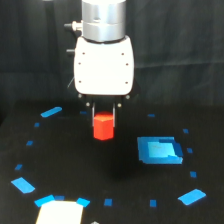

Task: Pick up the red object from the table

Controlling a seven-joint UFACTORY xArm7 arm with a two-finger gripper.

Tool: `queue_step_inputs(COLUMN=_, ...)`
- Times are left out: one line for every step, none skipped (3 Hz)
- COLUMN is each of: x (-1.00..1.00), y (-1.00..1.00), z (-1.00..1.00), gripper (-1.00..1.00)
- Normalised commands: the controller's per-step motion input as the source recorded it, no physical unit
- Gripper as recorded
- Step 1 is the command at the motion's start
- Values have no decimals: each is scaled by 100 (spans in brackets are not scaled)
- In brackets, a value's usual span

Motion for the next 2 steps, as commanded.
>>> queue_step_inputs(x=0, y=-28, z=-100, gripper=-100)
queue_step_inputs(x=37, y=11, z=-100, gripper=-84)
